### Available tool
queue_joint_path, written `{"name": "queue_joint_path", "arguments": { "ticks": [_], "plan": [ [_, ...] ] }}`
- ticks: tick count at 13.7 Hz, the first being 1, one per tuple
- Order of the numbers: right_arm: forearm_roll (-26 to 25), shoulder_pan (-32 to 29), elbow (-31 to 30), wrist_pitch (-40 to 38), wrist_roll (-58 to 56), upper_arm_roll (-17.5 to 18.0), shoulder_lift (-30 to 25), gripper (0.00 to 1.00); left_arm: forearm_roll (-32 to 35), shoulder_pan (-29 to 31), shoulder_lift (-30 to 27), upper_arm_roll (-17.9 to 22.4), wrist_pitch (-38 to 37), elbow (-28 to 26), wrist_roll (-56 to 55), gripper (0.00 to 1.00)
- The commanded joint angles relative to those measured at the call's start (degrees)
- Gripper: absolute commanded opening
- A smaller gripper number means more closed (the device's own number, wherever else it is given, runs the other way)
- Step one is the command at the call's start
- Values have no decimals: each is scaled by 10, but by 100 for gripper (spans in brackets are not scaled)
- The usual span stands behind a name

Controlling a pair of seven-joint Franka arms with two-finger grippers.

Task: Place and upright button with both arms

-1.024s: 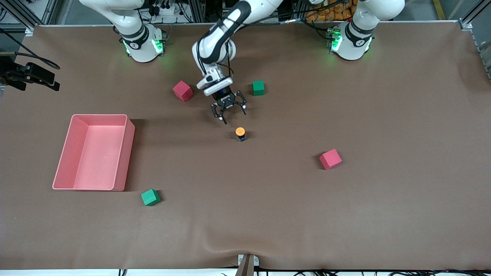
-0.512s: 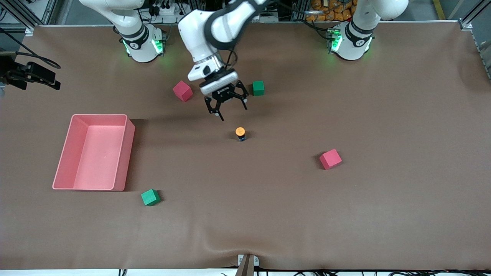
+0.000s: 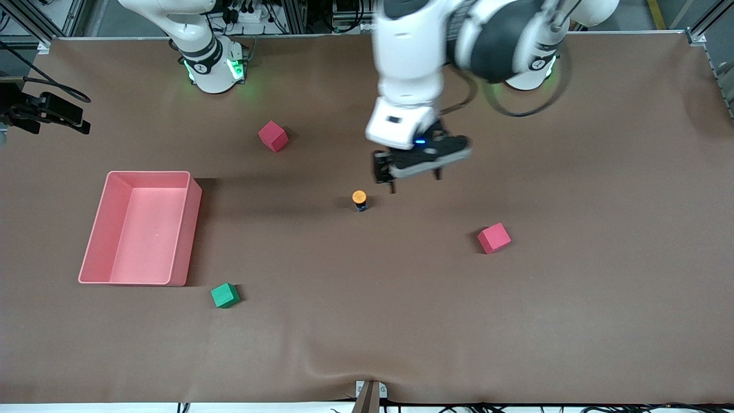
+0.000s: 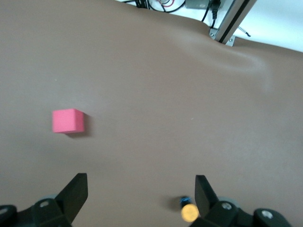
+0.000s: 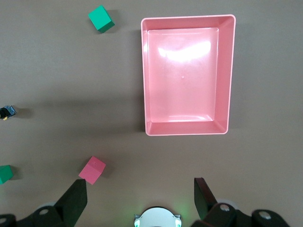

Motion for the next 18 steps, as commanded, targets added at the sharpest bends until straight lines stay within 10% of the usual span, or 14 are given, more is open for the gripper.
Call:
{"name": "queue_joint_path", "arguments": {
  "ticks": [1,14,18],
  "plan": [
    [9,2,2,-6,11,-2,-3,100,-20,38,-73,-11,-74,-25,86,100],
    [12,2,4,-3,12,-2,-3,100,-118,397,-181,-10,-262,-28,595,100],
    [11,-1,-6,7,10,-2,-3,100,-112,400,-174,-11,-245,-56,610,100]
  ]
}}
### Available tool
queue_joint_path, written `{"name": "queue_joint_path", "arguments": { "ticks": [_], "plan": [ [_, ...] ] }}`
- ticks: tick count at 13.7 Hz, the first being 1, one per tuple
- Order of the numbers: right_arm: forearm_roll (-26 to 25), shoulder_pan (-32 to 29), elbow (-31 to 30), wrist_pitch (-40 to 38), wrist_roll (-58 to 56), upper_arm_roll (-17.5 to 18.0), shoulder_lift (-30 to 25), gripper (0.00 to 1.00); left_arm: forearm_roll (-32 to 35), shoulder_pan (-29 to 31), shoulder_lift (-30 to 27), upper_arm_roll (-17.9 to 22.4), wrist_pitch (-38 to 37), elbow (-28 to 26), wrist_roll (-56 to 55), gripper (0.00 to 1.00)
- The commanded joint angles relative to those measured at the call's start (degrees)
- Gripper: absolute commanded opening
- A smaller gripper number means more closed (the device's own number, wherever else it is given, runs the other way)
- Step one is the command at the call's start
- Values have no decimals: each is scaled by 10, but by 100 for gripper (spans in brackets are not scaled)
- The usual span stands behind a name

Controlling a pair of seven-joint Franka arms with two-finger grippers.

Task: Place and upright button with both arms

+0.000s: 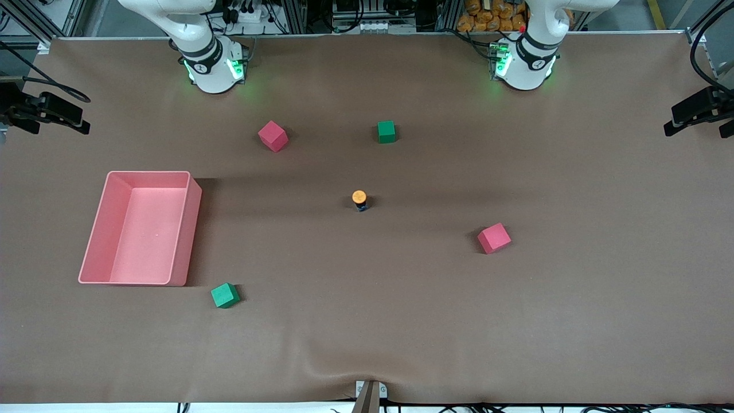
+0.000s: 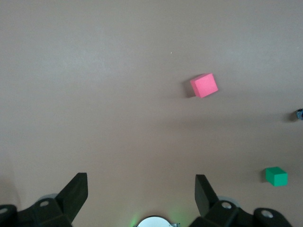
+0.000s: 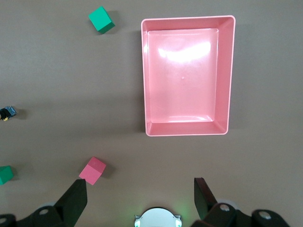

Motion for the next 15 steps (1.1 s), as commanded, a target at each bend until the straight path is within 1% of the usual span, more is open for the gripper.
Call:
{"name": "queue_joint_path", "arguments": {
  "ticks": [1,3,6,7,8,11,15],
  "plan": [
    [12,-1,-12,10,9,-2,-3,100,14,-7,-5,-13,31,-44,20,100],
    [12,-1,-25,23,9,-2,-6,100,18,-3,-21,-26,44,-74,23,100],
    [11,-2,-27,24,9,-2,-6,100,23,-3,-71,-34,74,-142,21,100],
    [12,-2,-27,23,9,-2,-6,100,33,-4,-81,-36,78,-155,21,100],
    [11,-1,-27,24,9,-2,-6,100,42,-2,-83,-42,78,-157,21,100],
    [11,-1,-27,24,8,-2,-7,100,46,-1,-82,-43,72,-145,21,100],
    [12,0,-26,24,9,-2,-6,100,49,1,-64,-43,73,-126,31,100]
  ]
}}
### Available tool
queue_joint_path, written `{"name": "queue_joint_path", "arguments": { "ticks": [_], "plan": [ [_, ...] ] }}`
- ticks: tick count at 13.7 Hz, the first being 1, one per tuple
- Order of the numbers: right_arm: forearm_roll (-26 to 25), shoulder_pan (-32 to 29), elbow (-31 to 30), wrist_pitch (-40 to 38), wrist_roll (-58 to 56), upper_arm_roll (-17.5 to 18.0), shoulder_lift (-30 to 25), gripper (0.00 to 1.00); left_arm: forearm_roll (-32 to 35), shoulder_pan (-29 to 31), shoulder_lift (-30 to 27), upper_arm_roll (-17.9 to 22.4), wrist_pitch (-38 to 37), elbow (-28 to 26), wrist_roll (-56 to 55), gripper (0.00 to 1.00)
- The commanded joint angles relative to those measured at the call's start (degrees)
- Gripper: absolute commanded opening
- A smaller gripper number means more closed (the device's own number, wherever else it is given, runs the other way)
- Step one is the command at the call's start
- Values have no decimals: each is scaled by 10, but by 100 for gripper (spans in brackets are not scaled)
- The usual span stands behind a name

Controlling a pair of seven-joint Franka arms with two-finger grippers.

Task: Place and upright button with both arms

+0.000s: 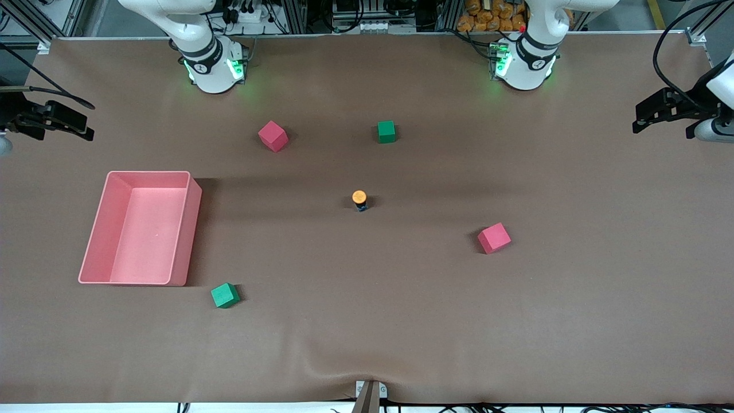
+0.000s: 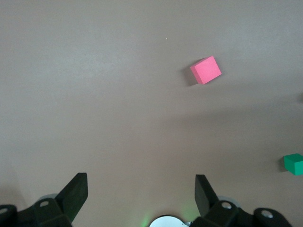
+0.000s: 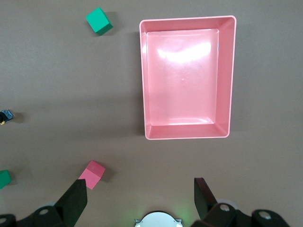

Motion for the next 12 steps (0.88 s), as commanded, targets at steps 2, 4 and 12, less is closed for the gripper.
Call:
{"name": "queue_joint_path", "arguments": {
  "ticks": [2,4,12],
  "plan": [
    [12,0,-5,3,8,-1,-8,100,12,5,20,-2,6,19,21,100],
    [11,0,-5,2,8,-1,-8,100,19,8,21,0,6,18,32,100],
    [11,1,-6,1,8,-1,-7,100,19,7,23,-2,5,19,26,100]
  ]
}}
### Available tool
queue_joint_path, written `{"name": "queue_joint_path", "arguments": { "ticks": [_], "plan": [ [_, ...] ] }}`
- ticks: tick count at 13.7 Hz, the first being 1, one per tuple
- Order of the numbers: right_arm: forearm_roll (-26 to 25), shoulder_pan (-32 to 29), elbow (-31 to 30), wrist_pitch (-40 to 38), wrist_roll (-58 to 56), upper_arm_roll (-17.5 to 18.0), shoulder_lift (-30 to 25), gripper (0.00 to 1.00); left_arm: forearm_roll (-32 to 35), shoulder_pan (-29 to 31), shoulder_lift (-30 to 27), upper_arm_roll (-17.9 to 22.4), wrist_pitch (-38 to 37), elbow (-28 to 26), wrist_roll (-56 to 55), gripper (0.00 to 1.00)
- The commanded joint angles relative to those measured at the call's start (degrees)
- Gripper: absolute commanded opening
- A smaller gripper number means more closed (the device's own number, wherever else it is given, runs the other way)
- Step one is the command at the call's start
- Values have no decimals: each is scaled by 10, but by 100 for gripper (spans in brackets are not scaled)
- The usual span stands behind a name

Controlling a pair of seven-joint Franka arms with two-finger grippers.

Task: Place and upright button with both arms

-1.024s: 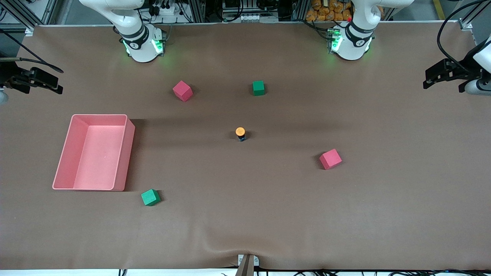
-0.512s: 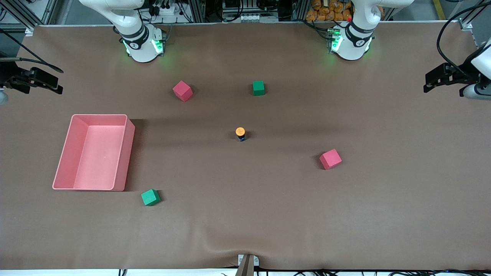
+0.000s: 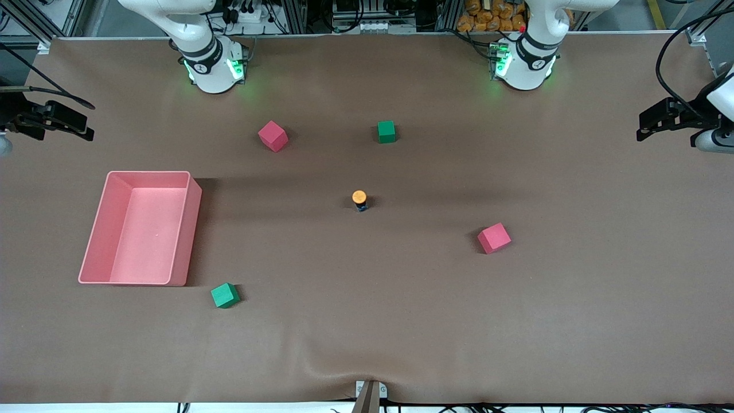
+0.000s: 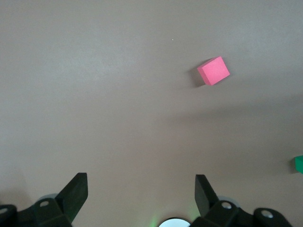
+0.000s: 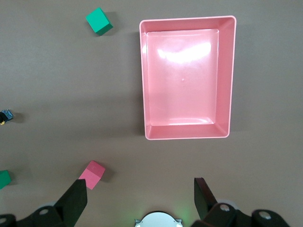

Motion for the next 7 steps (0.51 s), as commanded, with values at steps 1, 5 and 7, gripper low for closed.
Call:
{"name": "queue_joint_path", "arguments": {
  "ticks": [1,5,7],
  "plan": [
    [11,1,-6,0,8,-1,-7,100,10,-2,6,-5,-3,12,5,100],
    [12,0,-6,-2,8,-1,-7,100,9,10,6,-6,-3,12,13,100],
    [12,-1,-6,-4,8,-1,-7,100,4,58,6,-48,-3,10,13,100]
  ]
}}
